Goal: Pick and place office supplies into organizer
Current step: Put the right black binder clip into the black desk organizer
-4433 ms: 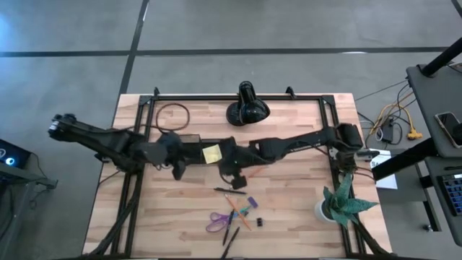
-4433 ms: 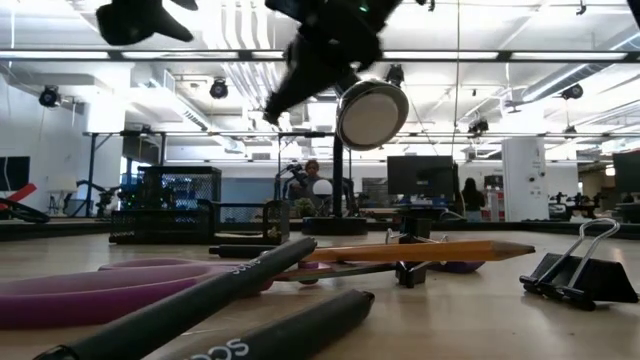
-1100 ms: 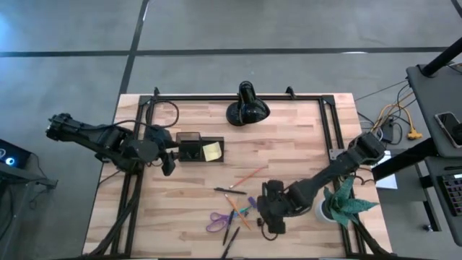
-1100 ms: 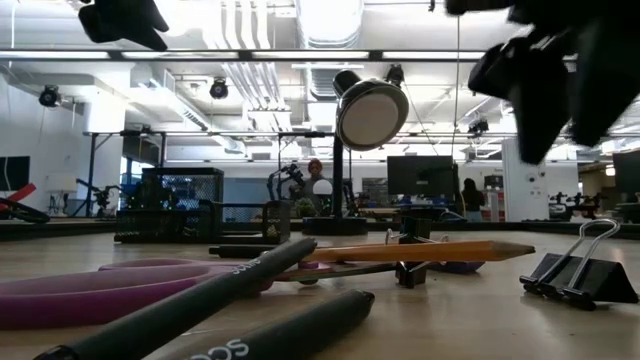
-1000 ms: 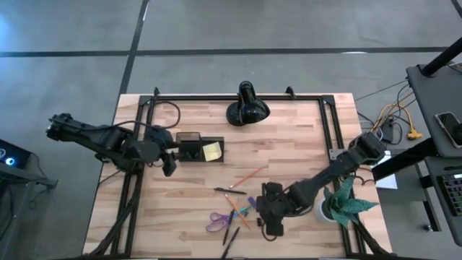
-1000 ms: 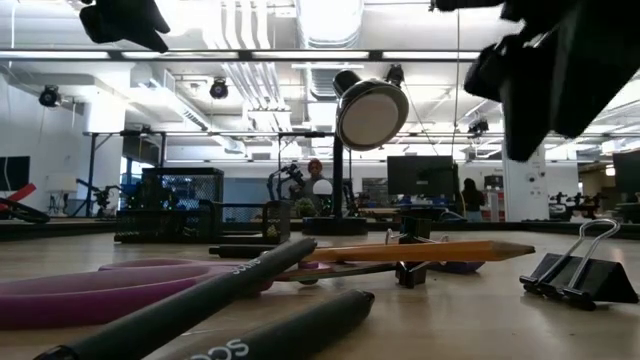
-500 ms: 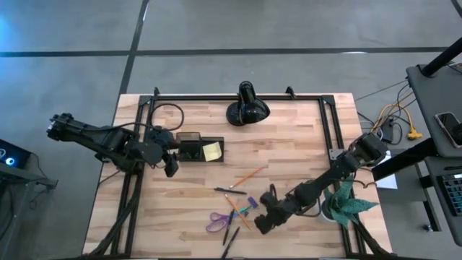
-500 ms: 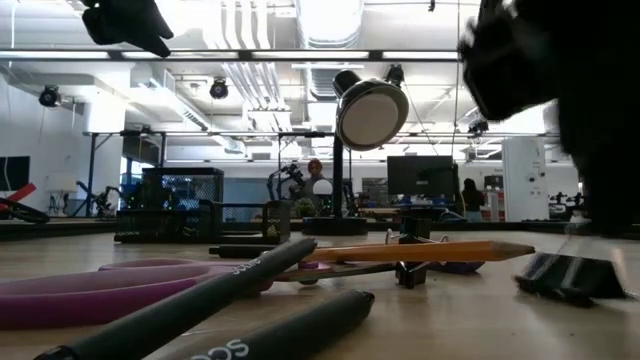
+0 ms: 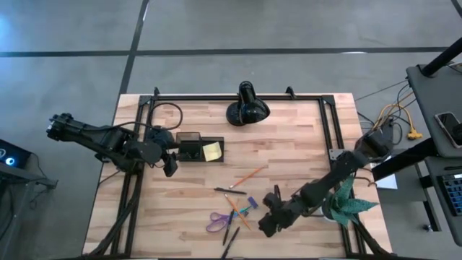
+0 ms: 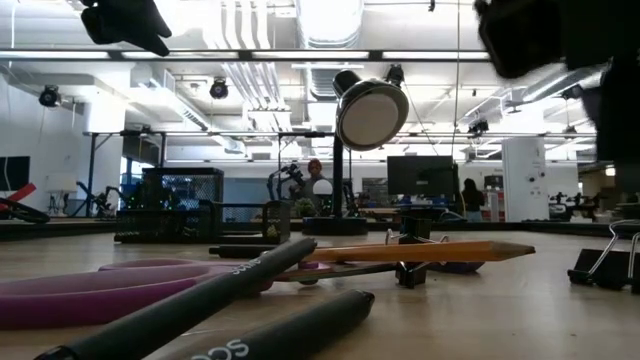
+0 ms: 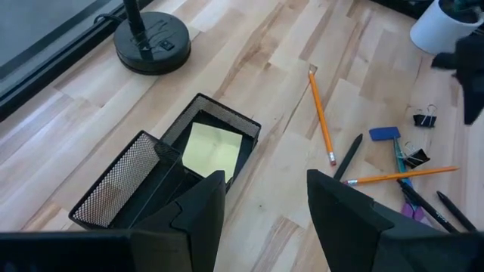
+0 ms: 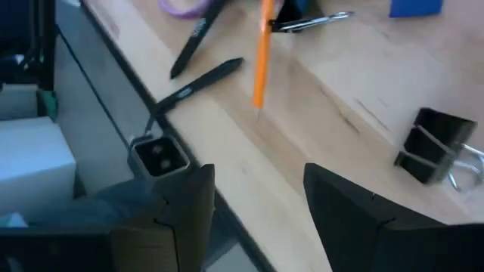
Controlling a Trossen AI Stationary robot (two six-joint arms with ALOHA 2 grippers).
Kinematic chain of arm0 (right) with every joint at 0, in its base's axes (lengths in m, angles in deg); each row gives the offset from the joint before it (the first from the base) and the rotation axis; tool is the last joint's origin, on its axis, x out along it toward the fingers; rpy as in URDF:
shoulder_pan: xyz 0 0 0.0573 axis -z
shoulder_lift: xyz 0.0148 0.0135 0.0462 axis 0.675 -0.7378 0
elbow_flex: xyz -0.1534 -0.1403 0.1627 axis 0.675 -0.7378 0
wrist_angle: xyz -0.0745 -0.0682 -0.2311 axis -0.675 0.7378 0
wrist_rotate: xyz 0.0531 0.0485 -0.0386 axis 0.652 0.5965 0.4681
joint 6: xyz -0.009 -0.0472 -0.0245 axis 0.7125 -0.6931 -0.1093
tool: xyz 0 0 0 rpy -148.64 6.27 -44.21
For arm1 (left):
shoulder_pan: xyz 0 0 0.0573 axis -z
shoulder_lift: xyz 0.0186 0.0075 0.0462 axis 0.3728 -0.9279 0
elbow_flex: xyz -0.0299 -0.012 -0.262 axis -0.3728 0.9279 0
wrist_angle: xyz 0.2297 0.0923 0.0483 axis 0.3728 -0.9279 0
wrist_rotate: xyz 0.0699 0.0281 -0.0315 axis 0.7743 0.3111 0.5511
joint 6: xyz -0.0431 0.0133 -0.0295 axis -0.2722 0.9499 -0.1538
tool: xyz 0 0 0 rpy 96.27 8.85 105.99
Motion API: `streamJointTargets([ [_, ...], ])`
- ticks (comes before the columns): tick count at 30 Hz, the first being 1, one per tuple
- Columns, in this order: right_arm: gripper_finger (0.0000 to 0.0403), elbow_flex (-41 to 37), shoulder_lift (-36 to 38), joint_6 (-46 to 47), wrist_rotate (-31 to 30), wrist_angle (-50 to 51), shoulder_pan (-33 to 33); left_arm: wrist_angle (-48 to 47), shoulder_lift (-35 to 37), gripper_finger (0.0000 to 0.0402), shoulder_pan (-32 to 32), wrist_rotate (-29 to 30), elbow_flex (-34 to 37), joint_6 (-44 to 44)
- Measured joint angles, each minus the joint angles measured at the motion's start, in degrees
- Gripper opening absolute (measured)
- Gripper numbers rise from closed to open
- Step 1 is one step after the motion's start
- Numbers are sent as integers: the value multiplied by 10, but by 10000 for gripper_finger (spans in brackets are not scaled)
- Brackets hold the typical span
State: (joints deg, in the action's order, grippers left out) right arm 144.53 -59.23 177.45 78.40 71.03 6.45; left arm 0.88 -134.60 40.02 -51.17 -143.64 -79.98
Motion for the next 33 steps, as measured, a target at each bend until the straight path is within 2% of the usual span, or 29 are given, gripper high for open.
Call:
streamJointTargets([
  [5, 196, 35, 27, 63, -20, 240, -13, 2, 0, 169, 0, 0, 0, 1],
  [7, 196, 32, 34, 65, -10, 270, -16, 3, -1, 169, 0, 1, 0, 1],
  [10, 196, 12, 43, 55, 16, 231, -16, 2, -1, 169, 0, 1, 1, 1],
  [13, 196, -3, 38, 52, 15, 195, -12, 2, -2, 169, 0, 1, 1, -1],
  [33, 194, -19, -15, -9, 13, 118, 14, 15, -8, 169, 0, 0, 2, -3],
])
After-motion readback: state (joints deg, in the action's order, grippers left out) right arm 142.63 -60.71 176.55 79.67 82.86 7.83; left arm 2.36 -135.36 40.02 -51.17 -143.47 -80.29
